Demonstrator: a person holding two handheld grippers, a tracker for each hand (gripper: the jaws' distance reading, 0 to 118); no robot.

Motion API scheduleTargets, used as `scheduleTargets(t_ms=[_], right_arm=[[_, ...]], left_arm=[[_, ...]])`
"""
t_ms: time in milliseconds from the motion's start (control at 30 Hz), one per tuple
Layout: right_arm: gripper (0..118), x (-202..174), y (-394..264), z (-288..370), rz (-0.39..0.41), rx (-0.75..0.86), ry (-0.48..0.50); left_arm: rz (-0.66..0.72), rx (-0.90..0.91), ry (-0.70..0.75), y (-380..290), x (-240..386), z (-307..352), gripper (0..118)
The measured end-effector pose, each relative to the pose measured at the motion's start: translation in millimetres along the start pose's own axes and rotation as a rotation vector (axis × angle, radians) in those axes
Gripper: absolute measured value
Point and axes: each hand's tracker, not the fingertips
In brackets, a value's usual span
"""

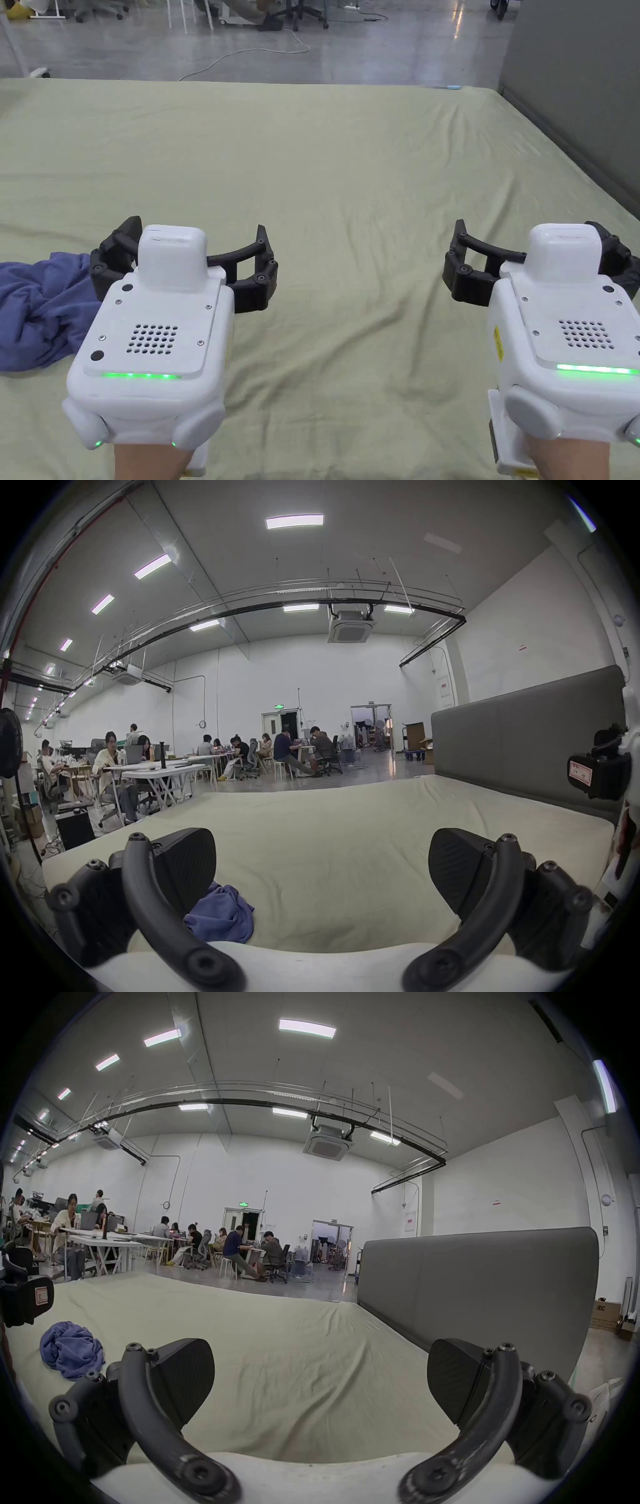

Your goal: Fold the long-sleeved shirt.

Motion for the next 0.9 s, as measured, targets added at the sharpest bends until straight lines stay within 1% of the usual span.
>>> scheduleTargets(t_ms=[167, 333, 433, 467, 500, 533, 567, 600, 633, 667, 700, 733, 767, 833, 900], right_arm=[[118, -0.4, 1.6, 0.1, -0.021, 0.001, 0.014], [118, -1.8, 0.5, -0.9, 0.013, -0.013, 0.0], [118, -0.9, 0.0, 0.6, -0.001, -0.008, -0.004], [117, -0.6, 0.5, 0.9, -0.007, -0.008, -0.007], [104, 0.3, 1.3, 1.2, -0.014, -0.013, -0.006], [95, 2.0, 2.6, 1.0, -0.025, -0.039, 0.024], [83, 3.3, 3.2, 1.5, -0.016, -0.039, 0.017], [67, 1.8, 1.9, 1.1, 0.011, -0.035, -0.008], [0, -0.6, 0.3, -1.8, 0.06, -0.044, -0.068], [0, -3.3, 2.9, -0.2, 0.072, -0.048, -0.093], [0, -0.2, 3.1, -0.5, 0.047, -0.061, -0.055], [0, 1.3, 5.1, -1.2, -0.001, -0.083, -0.007], [0, 0.1, 7.3, -0.6, -0.015, -0.082, -0.017], [0, -2.1, 4.9, 0.9, -0.003, -0.062, -0.035], [0, -6.7, 8.6, 0.4, -0.003, -0.057, -0.016]], left_arm=[[0.023, 0.004, 0.01, -3.8, -1.8, -5.2, 118], [0.003, -0.032, 0.027, -2.6, -0.7, -5.5, 118], [-0.011, -0.022, 0.03, -3.9, 1.1, -6.0, 118], [-0.014, -0.027, 0.033, -4.4, 1.9, -5.7, 115], [-0.013, -0.035, 0.026, -4.6, 1.7, -5.2, 102], [-0.004, -0.045, 0.0, -4.5, 0.5, -3.2, 102], [0.009, -0.032, -0.043, -4.8, -1.4, 0.7, 94], [0.002, -0.009, -0.058, -4.4, -1.1, 4.4, 82], [-0.035, -0.029, -0.021, -3.5, 2.5, 3.5, 11], [-0.089, -0.059, 0.043, -3.3, 8.0, 0.8, 0], [-0.079, -0.044, 0.008, -3.2, 6.8, -0.4, 0], [-0.061, -0.052, -0.024, -3.6, 5.3, -0.9, 0], [-0.047, -0.061, -0.028, -4.0, 4.2, -2.3, 0], [-0.035, -0.059, 0.001, -5.9, 3.7, -3.7, 0], [-0.018, -0.063, 0.004, -6.3, -0.7, -3.1, 0]])
